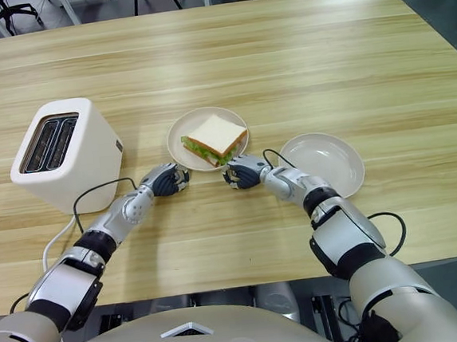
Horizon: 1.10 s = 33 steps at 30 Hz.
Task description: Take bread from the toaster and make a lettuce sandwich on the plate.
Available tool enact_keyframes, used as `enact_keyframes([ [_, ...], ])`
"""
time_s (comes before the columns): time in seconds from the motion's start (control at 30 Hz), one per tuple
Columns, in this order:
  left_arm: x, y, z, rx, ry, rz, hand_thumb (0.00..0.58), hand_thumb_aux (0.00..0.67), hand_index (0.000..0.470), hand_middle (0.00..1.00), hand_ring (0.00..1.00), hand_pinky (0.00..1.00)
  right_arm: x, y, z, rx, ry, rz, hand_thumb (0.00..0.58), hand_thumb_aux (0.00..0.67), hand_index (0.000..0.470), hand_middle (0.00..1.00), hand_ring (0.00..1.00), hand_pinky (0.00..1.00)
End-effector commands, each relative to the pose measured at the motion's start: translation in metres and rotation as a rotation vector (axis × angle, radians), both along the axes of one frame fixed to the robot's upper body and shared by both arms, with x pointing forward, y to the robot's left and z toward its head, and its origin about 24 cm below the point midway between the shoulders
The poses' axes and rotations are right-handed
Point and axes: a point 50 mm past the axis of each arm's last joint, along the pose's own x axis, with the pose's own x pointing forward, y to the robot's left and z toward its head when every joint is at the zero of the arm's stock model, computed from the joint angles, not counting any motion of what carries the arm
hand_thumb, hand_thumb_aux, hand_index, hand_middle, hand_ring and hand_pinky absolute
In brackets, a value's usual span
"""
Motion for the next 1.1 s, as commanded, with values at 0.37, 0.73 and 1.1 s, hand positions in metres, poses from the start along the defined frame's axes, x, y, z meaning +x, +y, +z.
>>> enact_keyframes([
  [0.37,-0.005,0.014,0.013,-0.136,-0.223,0.129,0.000,0.000,0.000,1.00,1.00,1.00,0.000,-0.022,0.032,0.390,-0.244,-0.106,0.000,0.000,0.000,0.00,0.00,0.00],
  [0.73,-0.013,0.000,0.111,-0.778,-0.542,0.149,0.000,0.000,0.000,0.00,0.00,0.00,-0.019,-0.018,0.071,0.979,-0.358,-0.075,0.000,0.000,0.000,0.00,0.00,0.00],
  [1.1,0.001,0.020,0.114,-1.036,-0.537,0.341,0.000,0.000,0.000,0.00,0.00,0.00,0.001,-0.033,0.080,1.395,-0.247,-0.336,0.000,0.000,0.000,0.00,0.00,0.00],
])
